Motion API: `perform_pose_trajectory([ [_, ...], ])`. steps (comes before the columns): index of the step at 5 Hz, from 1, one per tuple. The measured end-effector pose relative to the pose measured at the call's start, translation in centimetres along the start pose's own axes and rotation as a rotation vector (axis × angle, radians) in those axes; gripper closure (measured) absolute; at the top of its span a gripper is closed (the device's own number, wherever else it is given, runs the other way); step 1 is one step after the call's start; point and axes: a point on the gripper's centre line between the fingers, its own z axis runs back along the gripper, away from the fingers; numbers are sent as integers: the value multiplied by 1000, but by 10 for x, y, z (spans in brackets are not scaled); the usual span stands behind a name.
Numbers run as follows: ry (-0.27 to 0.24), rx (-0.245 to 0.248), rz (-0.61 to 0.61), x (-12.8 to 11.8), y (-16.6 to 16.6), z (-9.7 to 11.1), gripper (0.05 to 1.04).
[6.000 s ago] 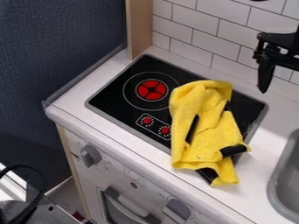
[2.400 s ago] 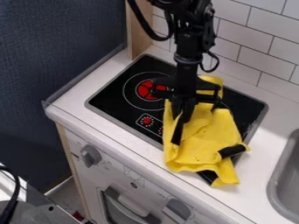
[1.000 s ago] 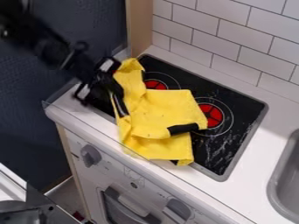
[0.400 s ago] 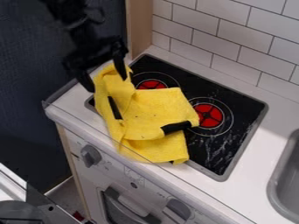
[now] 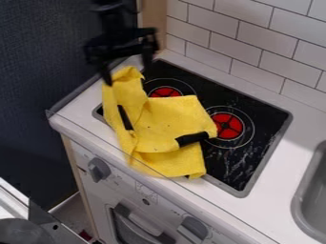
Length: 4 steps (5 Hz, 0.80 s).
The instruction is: Unfold the cloth from right to left
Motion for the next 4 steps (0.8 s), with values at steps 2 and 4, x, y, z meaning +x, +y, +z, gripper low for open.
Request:
perform_pose_trajectory([
  [2,7,34,-176,-32,-81,7,83],
  [4,57,21,-265,-74,-129,-14,83],
])
